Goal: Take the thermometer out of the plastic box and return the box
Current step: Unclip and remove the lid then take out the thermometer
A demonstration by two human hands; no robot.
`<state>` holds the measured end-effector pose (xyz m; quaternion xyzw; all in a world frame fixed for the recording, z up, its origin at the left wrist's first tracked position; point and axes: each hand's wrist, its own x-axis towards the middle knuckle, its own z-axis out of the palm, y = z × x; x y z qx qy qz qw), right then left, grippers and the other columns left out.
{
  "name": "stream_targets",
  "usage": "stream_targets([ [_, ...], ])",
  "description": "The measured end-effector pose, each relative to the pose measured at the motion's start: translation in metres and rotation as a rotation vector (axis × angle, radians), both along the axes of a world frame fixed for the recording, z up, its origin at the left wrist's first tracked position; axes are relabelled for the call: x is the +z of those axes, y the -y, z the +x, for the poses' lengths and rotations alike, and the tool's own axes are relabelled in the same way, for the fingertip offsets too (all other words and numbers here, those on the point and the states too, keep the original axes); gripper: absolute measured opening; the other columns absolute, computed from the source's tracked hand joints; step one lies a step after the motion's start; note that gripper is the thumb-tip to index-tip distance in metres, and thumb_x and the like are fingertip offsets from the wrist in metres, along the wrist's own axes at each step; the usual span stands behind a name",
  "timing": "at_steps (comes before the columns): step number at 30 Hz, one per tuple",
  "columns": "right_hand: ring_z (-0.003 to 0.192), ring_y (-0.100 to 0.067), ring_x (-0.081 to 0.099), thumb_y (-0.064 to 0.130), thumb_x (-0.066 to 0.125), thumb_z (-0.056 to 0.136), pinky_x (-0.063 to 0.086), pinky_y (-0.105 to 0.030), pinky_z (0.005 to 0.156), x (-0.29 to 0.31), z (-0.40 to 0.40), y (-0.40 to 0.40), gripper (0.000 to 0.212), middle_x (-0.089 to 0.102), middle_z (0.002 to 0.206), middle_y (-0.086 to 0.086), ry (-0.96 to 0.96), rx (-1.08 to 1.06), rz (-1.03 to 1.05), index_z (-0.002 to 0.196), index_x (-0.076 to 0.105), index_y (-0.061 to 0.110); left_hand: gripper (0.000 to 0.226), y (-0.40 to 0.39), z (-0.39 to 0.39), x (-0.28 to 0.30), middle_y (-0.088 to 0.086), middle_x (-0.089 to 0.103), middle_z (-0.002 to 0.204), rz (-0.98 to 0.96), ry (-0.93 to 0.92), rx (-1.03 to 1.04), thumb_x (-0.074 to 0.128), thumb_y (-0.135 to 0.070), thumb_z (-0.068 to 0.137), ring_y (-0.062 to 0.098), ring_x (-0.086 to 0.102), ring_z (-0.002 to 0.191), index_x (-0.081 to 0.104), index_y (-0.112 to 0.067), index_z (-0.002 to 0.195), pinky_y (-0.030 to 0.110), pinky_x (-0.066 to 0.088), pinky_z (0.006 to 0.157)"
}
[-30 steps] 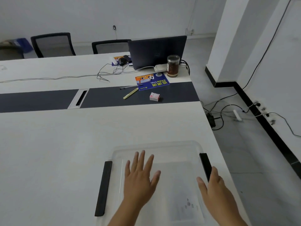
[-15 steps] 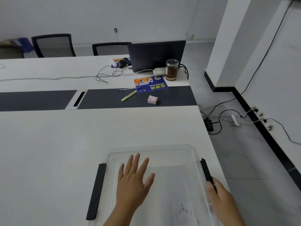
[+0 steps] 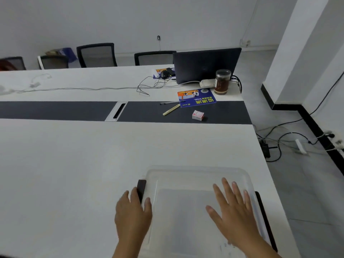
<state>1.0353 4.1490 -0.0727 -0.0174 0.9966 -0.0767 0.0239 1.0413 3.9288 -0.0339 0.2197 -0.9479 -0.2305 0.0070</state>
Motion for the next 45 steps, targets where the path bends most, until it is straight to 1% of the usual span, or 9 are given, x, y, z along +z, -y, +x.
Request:
stream_targets([
  [8, 0.115, -0.026, 0.034, 0.056, 0.006, 0.086, -0.013, -0.028, 0.112, 0.009, -0.004, 0.002, 0.067, 0.064, 0.120, -0.011, 0.096, 0.052, -0.058, 0.114, 0.054, 0.019, 0.022, 0.012, 0.001, -0.001, -0.008, 0.037, 0.054, -0.045, 0.074, -0.066, 0.028, -0.035, 0.094, 0.007, 0.034, 0.045, 0.030, -0.016, 0.083, 0.019, 0.021, 0.041],
  [18, 0.114, -0.028, 0.035, 0.055, 0.004, 0.086, -0.012, -0.029, 0.112, 0.008, -0.004, 0.001, 0.068, 0.065, 0.118, -0.013, 0.070, 0.062, -0.055, 0.111, 0.055, 0.018, 0.020, 0.027, 0.003, -0.005, -0.003, 0.048, 0.061, 0.310, 0.060, -0.013, 0.036, -0.026, 0.093, 0.020, 0.050, 0.062, 0.041, -0.028, 0.073, 0.021, 0.030, 0.051],
  [21, 0.115, -0.029, 0.038, 0.054, 0.007, 0.087, 0.005, -0.035, 0.105, 0.004, -0.004, -0.001, 0.067, 0.064, 0.119, -0.013, -0.036, 0.036, -0.039, 0.111, 0.057, 0.017, 0.025, 0.026, 0.001, -0.002, 0.006, 0.062, 0.093, 0.463, 0.088, 0.108, 0.035, -0.025, 0.094, 0.025, 0.052, 0.090, 0.052, -0.017, 0.110, 0.025, 0.039, 0.065],
  [25, 0.103, -0.019, 0.051, 0.050, 0.012, 0.089, 0.042, -0.033, 0.088, 0.012, -0.002, -0.013, 0.070, 0.070, 0.105, -0.016, -0.295, -0.010, -0.257, 0.097, 0.066, 0.006, 0.055, 0.024, 0.006, 0.003, 0.013, 0.038, 0.142, 0.127, -0.043, 0.145, 0.046, -0.030, 0.089, 0.027, 0.034, 0.131, 0.028, -0.008, 0.137, 0.039, 0.031, 0.105],
  [28, 0.092, -0.023, 0.046, 0.046, 0.017, 0.089, 0.048, -0.038, 0.078, 0.016, 0.011, -0.034, 0.071, 0.071, 0.092, -0.024, -0.383, -0.126, -0.368, 0.087, 0.067, -0.003, 0.052, 0.015, 0.019, 0.000, 0.017, 0.054, 0.126, 0.061, -0.070, 0.057, 0.054, -0.034, 0.081, 0.033, 0.045, 0.120, 0.050, -0.003, 0.123, 0.039, 0.039, 0.095],
  [33, 0.091, -0.040, 0.061, 0.030, 0.044, 0.085, 0.046, -0.038, 0.065, 0.032, 0.023, -0.055, 0.045, 0.062, 0.105, -0.027, 0.120, -0.285, -0.245, 0.119, 0.050, 0.002, 0.022, 0.011, 0.024, -0.014, 0.007, 0.052, 0.068, 0.081, -0.100, 0.045, 0.060, -0.009, 0.081, 0.031, 0.053, 0.075, 0.063, 0.005, 0.097, 0.027, 0.030, 0.060],
  [36, 0.095, -0.043, 0.057, 0.018, 0.054, 0.083, 0.037, -0.038, 0.068, 0.034, 0.022, -0.050, 0.034, 0.060, 0.103, -0.030, 0.215, -0.343, -0.279, 0.108, 0.056, -0.005, 0.021, 0.020, 0.021, -0.013, -0.010, 0.049, 0.065, 0.199, -0.160, 0.106, 0.061, -0.007, 0.079, 0.024, 0.051, 0.071, 0.065, 0.003, 0.098, 0.027, 0.035, 0.062],
  [40, 0.054, -0.046, 0.060, 0.035, 0.038, 0.066, 0.032, -0.031, 0.053, 0.032, 0.032, -0.056, 0.053, 0.061, 0.063, -0.031, 0.210, -0.386, -0.304, 0.072, 0.064, -0.011, 0.029, 0.016, 0.026, -0.005, -0.019, 0.050, 0.068, 0.271, -0.204, 0.093, 0.067, -0.020, 0.074, 0.004, 0.056, 0.066, 0.068, -0.003, 0.097, 0.020, 0.040, 0.063],
  [45, 0.064, -0.050, 0.062, 0.041, 0.030, 0.064, 0.051, -0.049, 0.056, 0.080, 0.018, -0.007, 0.065, 0.062, 0.079, -0.036, -0.064, -0.389, -0.298, 0.086, 0.063, -0.012, 0.045, 0.049, 0.027, 0.010, 0.003, 0.054, 0.088, 0.410, -0.265, 0.120, 0.068, -0.011, 0.075, 0.006, 0.051, 0.070, 0.055, -0.001, 0.117, 0.002, 0.043, 0.060],
])
